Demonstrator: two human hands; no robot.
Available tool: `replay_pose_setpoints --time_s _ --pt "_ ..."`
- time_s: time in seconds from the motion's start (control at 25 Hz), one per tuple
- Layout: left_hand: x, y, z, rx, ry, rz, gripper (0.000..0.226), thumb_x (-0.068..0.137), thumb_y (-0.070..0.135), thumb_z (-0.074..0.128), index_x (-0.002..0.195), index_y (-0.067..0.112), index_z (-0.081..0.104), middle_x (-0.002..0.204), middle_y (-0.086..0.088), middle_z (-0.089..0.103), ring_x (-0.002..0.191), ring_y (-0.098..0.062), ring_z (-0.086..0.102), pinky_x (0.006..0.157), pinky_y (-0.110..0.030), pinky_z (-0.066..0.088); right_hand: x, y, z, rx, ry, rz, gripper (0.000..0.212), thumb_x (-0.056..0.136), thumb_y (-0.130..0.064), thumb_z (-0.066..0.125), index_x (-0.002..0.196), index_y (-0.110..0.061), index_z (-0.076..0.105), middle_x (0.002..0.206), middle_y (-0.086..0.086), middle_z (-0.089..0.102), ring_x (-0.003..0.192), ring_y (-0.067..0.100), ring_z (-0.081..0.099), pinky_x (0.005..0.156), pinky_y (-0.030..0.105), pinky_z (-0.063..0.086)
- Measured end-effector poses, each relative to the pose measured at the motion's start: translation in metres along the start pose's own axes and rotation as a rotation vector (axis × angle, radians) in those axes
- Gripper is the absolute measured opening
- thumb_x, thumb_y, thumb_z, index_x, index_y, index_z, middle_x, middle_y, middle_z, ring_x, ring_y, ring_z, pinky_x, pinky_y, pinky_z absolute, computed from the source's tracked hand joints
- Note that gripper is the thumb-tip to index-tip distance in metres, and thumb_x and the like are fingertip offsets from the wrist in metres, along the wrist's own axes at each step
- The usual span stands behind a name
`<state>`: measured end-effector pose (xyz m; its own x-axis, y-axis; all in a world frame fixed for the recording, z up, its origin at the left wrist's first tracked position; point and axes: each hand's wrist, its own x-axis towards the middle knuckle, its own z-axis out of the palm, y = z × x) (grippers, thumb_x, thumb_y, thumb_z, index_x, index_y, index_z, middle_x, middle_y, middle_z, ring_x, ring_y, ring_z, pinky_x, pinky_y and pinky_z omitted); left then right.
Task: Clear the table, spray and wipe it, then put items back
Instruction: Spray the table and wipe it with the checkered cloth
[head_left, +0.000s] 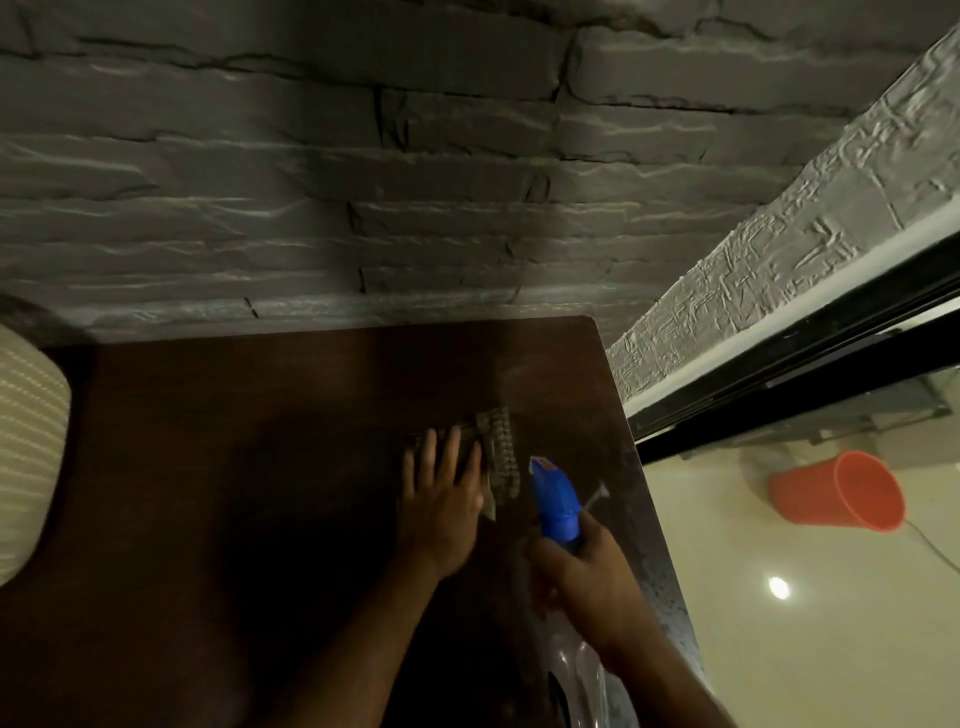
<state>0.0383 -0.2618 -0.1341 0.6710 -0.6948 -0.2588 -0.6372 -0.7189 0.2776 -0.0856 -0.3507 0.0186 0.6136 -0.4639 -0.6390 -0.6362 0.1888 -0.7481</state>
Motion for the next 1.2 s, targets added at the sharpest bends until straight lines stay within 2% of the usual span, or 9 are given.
replay_pose_setpoints --time_s 0.12,0.24,0.4,0.56,0.64,0.84,0.96,1.08,1.2 --pt "-0.03 -0.005 0.011 -0.008 0.0 0.024 0.061 0.094 0.041 0.044 0.151 0.03 0.024 0.161 -0.006 0.017 0.147 -0.031 -0.002 0.116 -0.056 0.008 0.006 -0.005 -0.007 -0.015 0.002 -0.011 0.023 0.082 -0.012 0.069 0.102 -0.014 0.058 0.071 0.006 0.067 0.054 0.012 0.061 0.055 0.024 0.052" --pt "0.052 -0.003 -0.007 0.028 -0.042 0.014 0.059 0.101 0.042 0.032 0.153 0.033 0.006 0.163 -0.001 -0.008 0.147 -0.029 -0.015 0.117 -0.053 -0.005 0.014 -0.004 -0.015 -0.04 0.037 -0.016 0.02 0.082 -0.007 0.067 0.098 -0.016 0.058 0.066 0.003 0.065 0.051 0.011 0.059 0.054 0.025 0.05" --pt "0.13 0.01 -0.035 -0.002 -0.098 -0.112 0.058 0.102 0.041 0.025 0.154 0.032 0.001 0.162 0.0 -0.013 0.147 -0.029 -0.018 0.118 -0.053 -0.008 0.014 -0.001 -0.028 -0.058 0.051 -0.007 0.022 0.081 -0.01 0.068 0.099 -0.018 0.058 0.06 0.002 0.064 0.052 0.015 0.06 0.057 0.03 0.051" --pt "0.059 0.003 -0.007 -0.035 0.058 -0.145 0.056 0.099 0.044 0.02 0.154 0.029 0.017 0.163 -0.003 0.007 0.15 -0.03 -0.001 0.118 -0.051 0.0 0.029 -0.016 -0.039 -0.089 0.085 -0.008 0.036 0.066 -0.025 0.068 0.1 -0.015 0.06 0.062 0.003 0.065 0.053 0.018 0.061 0.058 0.033 0.051" --pt "0.019 -0.014 0.004 -0.062 0.095 -0.238 0.061 0.094 0.045 0.017 0.15 0.025 0.033 0.16 -0.004 0.022 0.148 -0.031 0.014 0.116 -0.051 0.007 0.047 -0.031 -0.043 -0.091 0.146 -0.07 0.024 0.072 -0.02 0.068 0.094 -0.015 0.061 0.061 0.004 0.063 0.053 0.02 0.059 0.057 0.035 0.05" --pt "0.001 -0.032 0.012 -0.046 0.058 -0.336 0.066 0.091 0.049 0.005 0.154 0.03 0.01 0.163 0.002 -0.007 0.147 -0.024 -0.016 0.116 -0.047 -0.011 0.081 -0.064 -0.057 -0.082 0.153 -0.114 0.007 0.08 -0.006 0.063 0.081 -0.01 0.057 0.051 0.004 0.055 0.041 0.018 0.051 0.045 0.028 0.043" --pt "0.001 -0.029 0.011 -0.031 0.062 -0.345 0.062 0.096 0.049 0.007 0.154 0.031 0.009 0.163 0.002 -0.008 0.148 -0.027 -0.014 0.115 -0.048 -0.011 0.084 -0.066 -0.076 -0.054 0.263 -0.11 0.008 0.08 -0.008 0.062 0.075 -0.011 0.056 0.057 0.008 0.053 0.041 0.016 0.05 0.042 0.025 0.04" --pt "0.001 -0.028 0.009 -0.034 0.046 -0.35 0.056 0.101 0.045 0.015 0.155 0.031 0.005 0.163 0.001 -0.009 0.148 -0.028 -0.015 0.116 -0.049 -0.009 0.073 -0.053 -0.087 -0.205 0.309 -0.085 0.019 0.067 -0.03 0.065 0.076 -0.014 0.062 0.061 0.009 0.063 0.055 0.025 0.06 0.056 0.037 0.05" --pt "0.001 -0.026 0.003 -0.068 0.035 -0.323 0.056 0.102 0.044 0.019 0.155 0.03 0.003 0.163 0.0 -0.01 0.148 -0.028 -0.016 0.117 -0.05 -0.008 0.046 -0.026 -0.082 -0.172 0.224 0.022 0.01 0.078 -0.019 0.066 0.084 -0.012 0.062 0.059 0.006 0.063 0.05 0.02 0.059 0.056 0.036 0.05"
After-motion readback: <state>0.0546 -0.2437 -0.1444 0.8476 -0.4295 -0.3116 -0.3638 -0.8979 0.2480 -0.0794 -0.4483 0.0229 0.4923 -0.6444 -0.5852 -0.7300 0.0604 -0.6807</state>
